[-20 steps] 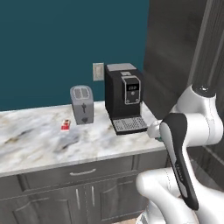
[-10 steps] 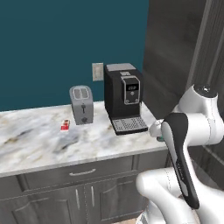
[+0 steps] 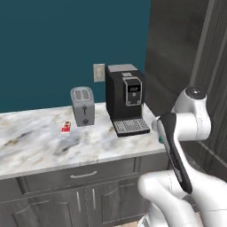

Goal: Restock the canned food cabinet by taking the new fresh canned food from the counter and placing it in the cabinet. Then, take the old canned food from the cabinet and place it on the counter.

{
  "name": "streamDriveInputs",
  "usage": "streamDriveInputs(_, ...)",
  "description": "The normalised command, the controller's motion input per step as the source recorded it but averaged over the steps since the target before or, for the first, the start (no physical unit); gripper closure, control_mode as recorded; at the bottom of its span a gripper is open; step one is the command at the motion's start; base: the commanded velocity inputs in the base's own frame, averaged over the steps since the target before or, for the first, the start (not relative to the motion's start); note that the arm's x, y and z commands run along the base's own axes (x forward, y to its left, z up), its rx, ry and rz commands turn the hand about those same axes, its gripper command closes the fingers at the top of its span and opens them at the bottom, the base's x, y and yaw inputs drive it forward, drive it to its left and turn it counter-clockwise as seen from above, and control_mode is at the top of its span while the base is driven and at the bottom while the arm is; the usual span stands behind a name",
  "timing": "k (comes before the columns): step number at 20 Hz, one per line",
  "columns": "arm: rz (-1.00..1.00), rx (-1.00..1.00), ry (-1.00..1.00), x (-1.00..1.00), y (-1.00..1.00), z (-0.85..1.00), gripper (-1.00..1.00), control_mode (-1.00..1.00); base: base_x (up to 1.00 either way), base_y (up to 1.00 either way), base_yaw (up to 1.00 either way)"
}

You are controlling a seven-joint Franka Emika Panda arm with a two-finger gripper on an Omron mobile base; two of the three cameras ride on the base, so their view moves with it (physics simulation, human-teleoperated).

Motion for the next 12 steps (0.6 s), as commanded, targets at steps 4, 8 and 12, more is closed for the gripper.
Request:
streamDriveInputs(4, -0.12, 0.0, 0.0, 0.53, -0.14, -0.69, -1.0, -1.0, 0.0, 0.0, 0.0)
streamDriveInputs(8, -0.12, 0.0, 0.0, 0.52, -0.2, -0.72, -1.0, -1.0, 0.0, 0.0, 0.0)
streamDriveInputs(12, -0.13, 0.0, 0.0, 0.71, -0.24, -0.63, -1.0, -1.0, 0.0, 0.0, 0.0)
